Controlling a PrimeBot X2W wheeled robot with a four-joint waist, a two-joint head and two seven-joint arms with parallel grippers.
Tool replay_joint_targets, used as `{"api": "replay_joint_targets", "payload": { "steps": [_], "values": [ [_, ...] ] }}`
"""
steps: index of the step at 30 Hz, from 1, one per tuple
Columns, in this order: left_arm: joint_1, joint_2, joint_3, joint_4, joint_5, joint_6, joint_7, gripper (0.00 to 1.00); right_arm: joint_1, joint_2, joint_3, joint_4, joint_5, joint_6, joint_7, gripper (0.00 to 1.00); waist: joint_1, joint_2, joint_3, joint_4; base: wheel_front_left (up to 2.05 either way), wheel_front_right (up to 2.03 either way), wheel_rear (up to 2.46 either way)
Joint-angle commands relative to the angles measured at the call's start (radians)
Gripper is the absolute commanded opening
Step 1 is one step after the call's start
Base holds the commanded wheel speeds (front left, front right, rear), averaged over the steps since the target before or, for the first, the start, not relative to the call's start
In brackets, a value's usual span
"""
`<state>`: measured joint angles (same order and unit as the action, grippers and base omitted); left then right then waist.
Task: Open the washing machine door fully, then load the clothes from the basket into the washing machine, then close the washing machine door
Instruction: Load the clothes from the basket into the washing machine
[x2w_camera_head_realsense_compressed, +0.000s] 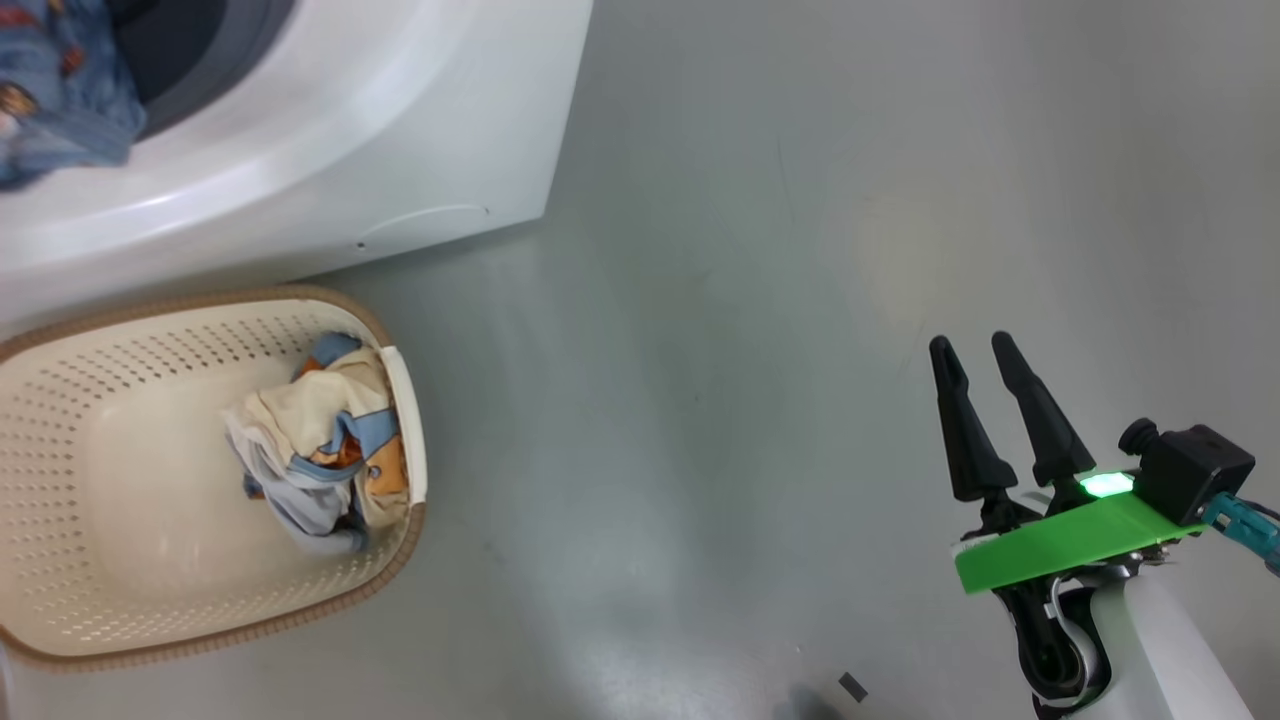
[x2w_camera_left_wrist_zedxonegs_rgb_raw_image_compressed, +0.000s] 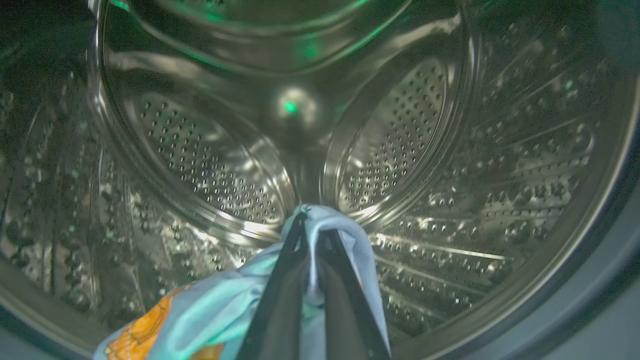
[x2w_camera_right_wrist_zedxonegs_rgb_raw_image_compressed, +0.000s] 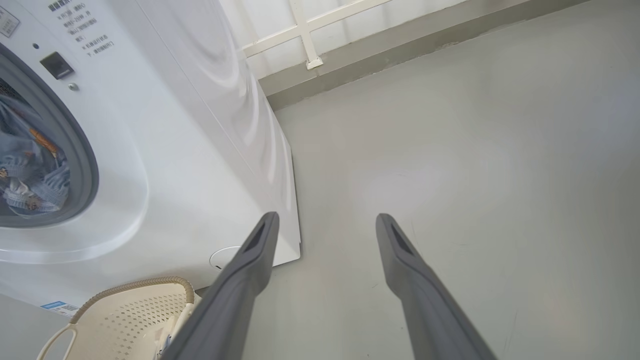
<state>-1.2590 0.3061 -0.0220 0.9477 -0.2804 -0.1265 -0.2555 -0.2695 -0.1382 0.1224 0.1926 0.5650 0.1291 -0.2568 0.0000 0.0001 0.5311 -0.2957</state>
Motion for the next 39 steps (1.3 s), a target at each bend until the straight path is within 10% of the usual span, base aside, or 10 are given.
{"api": "replay_joint_targets", "payload": {
  "steps": [1,12,13,14,15,39],
  "values": [
    [-0.025,0.051,0.018,-0.051,0.017,0.009,-0.006,0.00,-0.005,-0.004,0.021,-0.025,0.005,0.002,-0.005,1.00,0.0000,-0.0001,0.016,-0.009,0.00,0.00,0.00],
    [-0.002,0.034,0.102,-0.229,0.091,0.013,-0.006,0.01,-0.036,0.009,0.025,-0.031,0.003,0.002,-0.005,1.00,0.0000,-0.0001,0.052,-0.007,0.00,0.00,0.00],
    [0.006,0.030,0.108,-0.215,0.090,0.011,-0.006,0.29,-0.036,0.010,0.025,-0.031,0.003,0.002,-0.005,1.00,0.0000,-0.0001,0.052,-0.006,0.00,0.00,0.00],
    [0.011,0.029,0.109,-0.201,0.095,0.010,-0.006,0.79,-0.036,0.010,0.025,-0.031,0.003,0.002,-0.005,1.00,0.0000,-0.0001,0.052,-0.004,0.00,0.00,0.00],
    [0.014,0.032,0.108,-0.189,0.102,0.009,-0.006,1.00,-0.037,0.010,0.025,-0.031,0.003,0.002,-0.005,1.00,0.0000,-0.0001,0.053,-0.003,0.00,0.00,0.00],
    [0.272,-0.062,0.149,-0.225,0.103,-0.004,-0.006,1.00,-0.022,-0.029,0.000,-0.026,-0.004,0.002,-0.005,1.00,0.0000,-0.0001,-0.034,0.077,0.00,0.00,0.00]
  ]
}}
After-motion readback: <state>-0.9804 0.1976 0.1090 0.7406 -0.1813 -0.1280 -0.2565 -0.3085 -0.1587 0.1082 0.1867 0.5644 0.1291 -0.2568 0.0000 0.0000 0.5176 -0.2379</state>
